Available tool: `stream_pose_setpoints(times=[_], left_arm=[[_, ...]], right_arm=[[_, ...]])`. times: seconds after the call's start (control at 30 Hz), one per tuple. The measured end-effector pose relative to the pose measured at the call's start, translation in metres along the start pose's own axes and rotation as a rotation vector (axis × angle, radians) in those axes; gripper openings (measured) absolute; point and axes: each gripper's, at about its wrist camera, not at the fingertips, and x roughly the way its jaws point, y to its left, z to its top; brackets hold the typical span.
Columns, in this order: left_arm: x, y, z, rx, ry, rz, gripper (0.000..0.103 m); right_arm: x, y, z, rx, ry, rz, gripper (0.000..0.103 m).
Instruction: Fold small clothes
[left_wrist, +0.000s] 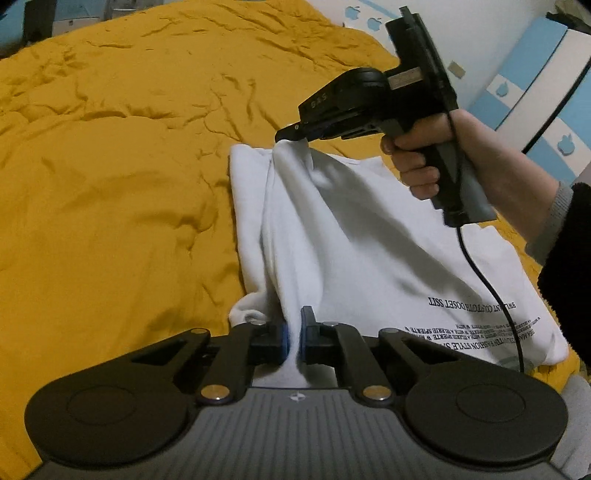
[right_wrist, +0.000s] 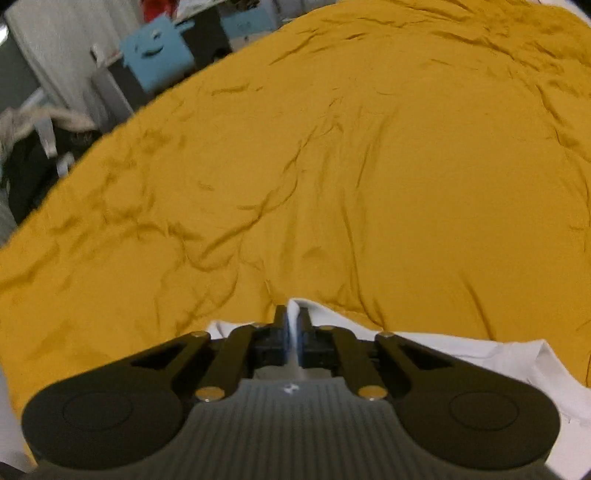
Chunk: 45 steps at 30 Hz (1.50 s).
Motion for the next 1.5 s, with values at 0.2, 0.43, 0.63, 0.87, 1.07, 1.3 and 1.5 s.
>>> stream_pose_setpoints(times=[0.2, 0.43, 0.63, 0.87, 1.07, 1.3, 1.5], left_arm=[[-0.021, 0.023, -0.010, -0.129, 0.030, -0.033, 0.005], [-0.030, 0.035, -0.017, -0.232, 0.079, -0.066, 0.008], [-0.056, 0.060, -0.020, -0.370, 0.014, -0.137, 0.018], [-0.076, 0.046, -0.013, -0.300, -0.167, -0.193, 0.022], [-0.058, 0.030, -0.011, -0.253, -0.173, -0.275, 0.028], [-0.032, 0.030, -0.001, -0.297, -0.150, -0.280, 0.028], [-0.011, 0.018, 0.008, -0.281, -0.109, -0.294, 0.030]], right_arm=[[0.000, 0.004, 0.001, 0.042, -0.104, 0.064, 0.000], [0.038, 0.013, -0.008, 0.011, -0.087, 0.014, 0.000], [0.000, -0.018, -0.004, 0.192, -0.320, -0.039, 0.039], [-0.056, -0.070, -0.032, 0.102, -0.212, -0.006, 0.052], [-0.132, -0.186, -0.094, 0.437, -0.237, -0.043, 0.059], [-0.229, -0.277, -0.191, 0.621, -0.298, -0.169, 0.059], [-0.231, -0.293, -0.224, 0.630, -0.273, -0.185, 0.051]])
